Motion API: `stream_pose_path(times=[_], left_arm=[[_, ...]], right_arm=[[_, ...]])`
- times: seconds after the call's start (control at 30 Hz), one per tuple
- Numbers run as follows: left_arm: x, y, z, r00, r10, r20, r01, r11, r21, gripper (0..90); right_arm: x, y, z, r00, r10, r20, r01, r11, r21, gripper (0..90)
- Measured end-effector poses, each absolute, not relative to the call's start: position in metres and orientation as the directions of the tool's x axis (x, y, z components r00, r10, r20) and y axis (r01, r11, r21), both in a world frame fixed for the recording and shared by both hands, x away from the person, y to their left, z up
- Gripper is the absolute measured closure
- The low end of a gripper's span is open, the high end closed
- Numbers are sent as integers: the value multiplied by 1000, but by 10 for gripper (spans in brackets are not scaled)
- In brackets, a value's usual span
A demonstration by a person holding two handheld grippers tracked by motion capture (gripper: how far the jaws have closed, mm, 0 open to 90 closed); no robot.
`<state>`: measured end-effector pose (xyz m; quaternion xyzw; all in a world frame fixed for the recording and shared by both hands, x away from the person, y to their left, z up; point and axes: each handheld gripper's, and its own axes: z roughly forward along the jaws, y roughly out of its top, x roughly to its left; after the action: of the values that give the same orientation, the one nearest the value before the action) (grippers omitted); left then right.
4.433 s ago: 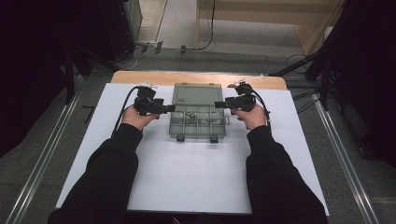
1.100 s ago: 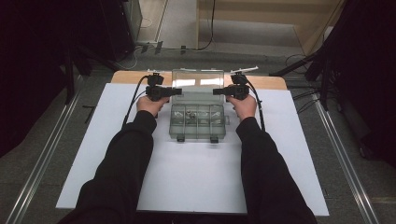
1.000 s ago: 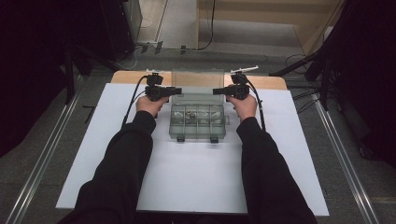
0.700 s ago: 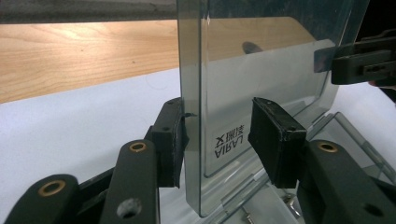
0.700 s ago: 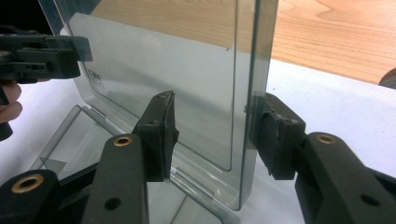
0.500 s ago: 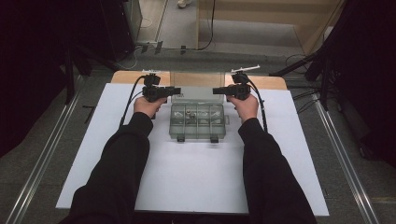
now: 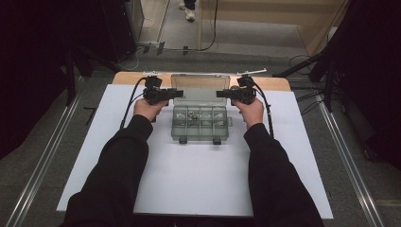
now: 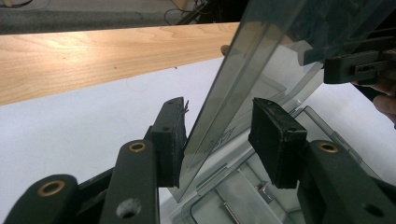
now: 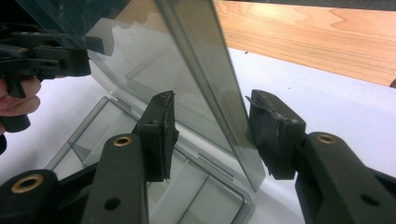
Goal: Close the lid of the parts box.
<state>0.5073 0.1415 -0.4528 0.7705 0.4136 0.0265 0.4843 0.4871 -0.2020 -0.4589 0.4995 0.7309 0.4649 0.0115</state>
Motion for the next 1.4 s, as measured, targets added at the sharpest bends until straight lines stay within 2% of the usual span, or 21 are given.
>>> stream_pose_path(times=[0.27,0.43,0.53,0.6,0.77,0.93,1.07,1.1,1.13,1.3,1.4], left_arm=[[501,142,-450,679,651,-340,596,-220,772,529],[499,142,-451,673,652,-348,624,-248,741,385],[495,143,-450,682,646,-342,620,-263,739,382],[495,146,-449,680,641,-356,633,-268,727,347],[496,159,-446,652,653,-386,663,-245,707,347],[494,172,-439,644,665,-378,668,-246,703,356],[490,179,-433,657,665,-355,656,-272,704,455],[489,180,-431,665,666,-339,652,-295,699,498],[488,180,-431,672,663,-329,648,-312,695,582],[489,188,-428,682,639,-356,660,-329,676,744],[491,192,-428,675,643,-363,669,-324,670,805]], right_arm=[[478,-203,-458,-523,732,437,701,78,709,515],[472,-202,-457,-537,736,412,684,95,723,506],[471,-202,-457,-543,736,405,679,101,727,503],[470,-201,-457,-546,737,398,676,107,729,501],[468,-202,-458,-554,732,397,669,109,735,497],[465,-201,-457,-566,730,381,659,124,742,489],[462,-201,-457,-570,729,378,655,126,745,484],[462,-202,-457,-572,727,380,653,123,747,484],[462,-202,-456,-571,728,380,652,120,748,477],[461,-202,-456,-577,725,376,649,129,750,480],[461,-202,-455,-579,724,376,649,129,750,478]])
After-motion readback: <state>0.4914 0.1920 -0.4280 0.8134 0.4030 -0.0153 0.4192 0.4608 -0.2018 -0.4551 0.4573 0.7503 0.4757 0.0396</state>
